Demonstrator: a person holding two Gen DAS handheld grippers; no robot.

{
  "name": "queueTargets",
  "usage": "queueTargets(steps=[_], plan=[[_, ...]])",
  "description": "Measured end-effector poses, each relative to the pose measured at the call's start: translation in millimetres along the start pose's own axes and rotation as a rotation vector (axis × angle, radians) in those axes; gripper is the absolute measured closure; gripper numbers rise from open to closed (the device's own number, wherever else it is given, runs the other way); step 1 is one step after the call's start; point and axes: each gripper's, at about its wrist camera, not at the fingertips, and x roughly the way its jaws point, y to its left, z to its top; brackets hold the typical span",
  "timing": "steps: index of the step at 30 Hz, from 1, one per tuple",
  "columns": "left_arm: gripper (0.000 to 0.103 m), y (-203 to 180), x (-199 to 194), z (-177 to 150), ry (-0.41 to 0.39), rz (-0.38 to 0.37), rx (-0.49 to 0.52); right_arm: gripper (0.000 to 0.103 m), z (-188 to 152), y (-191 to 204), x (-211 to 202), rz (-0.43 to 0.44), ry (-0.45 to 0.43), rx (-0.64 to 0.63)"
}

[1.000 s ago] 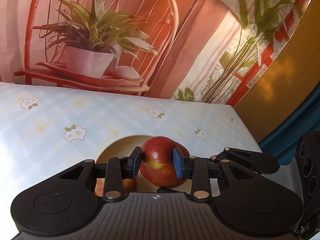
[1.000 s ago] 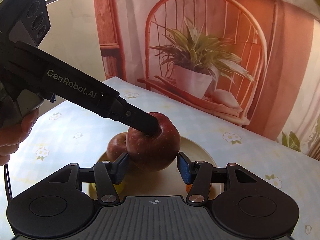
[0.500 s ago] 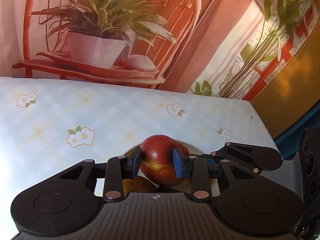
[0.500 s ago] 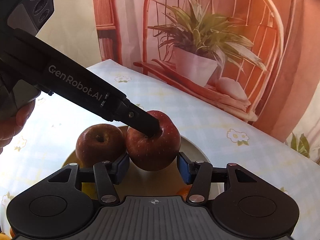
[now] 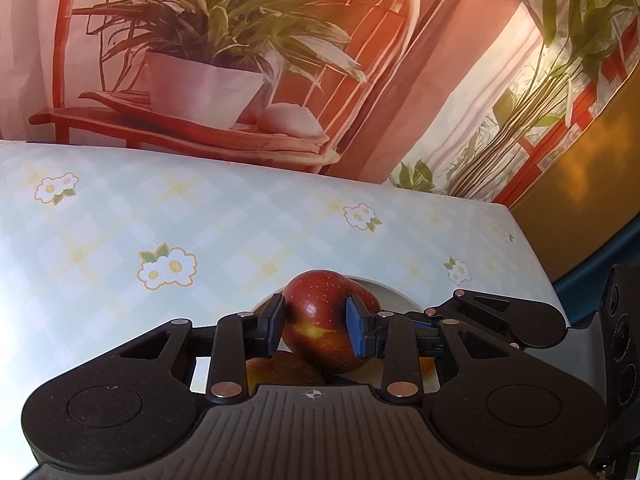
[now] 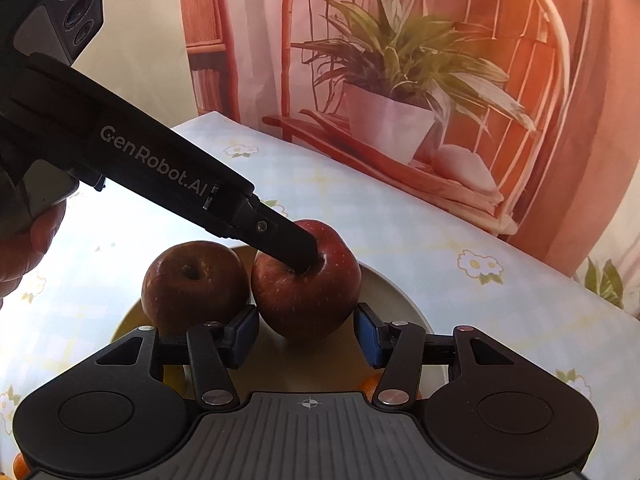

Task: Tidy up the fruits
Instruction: 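Open the left gripper to release the red apple and pull back, then move the left gripper toward the yellow lemon beside the plate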

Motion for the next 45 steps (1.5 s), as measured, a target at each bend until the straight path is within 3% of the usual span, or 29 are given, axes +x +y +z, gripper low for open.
queueTargets(steps=[9, 13, 19, 25, 35, 45], plan=[[0.068, -7.2, -6.2, -1.8, -0.023, 0.056, 0.025, 0.055, -4.2, 4.8, -17.3, -0.041, -0.005, -0.001], [0.068, -7.1, -22.5, -4.0, -0.052, 0.035, 0.006, 0.055, -6.7, 7.6, -33.6, -0.060, -0.018, 0.003], [0.067, -18.6, -60.0, -17.9, -0.104, 0.072, 0.047, 0.055, -14.6, 15.2, -66.6, -0.088, -0.060, 0.039], [0.066, -22.8, -108.6, -49.7, -0.195, 0.135, 0.118, 0.057, -34.6, 21.7, -102.5, -0.112, -0.112, 0.101], [0.062, -24.2, -174.1, -111.6, -0.391, 0.217, 0.105, 0.059, -77.5, 42.3, -143.5, -0.141, -0.169, 0.201], [0.062, -40.2, -199.8, -152.4, -0.380, 0.237, 0.160, 0.059, -108.2, 73.6, -172.2, -0.144, -0.187, 0.306]])
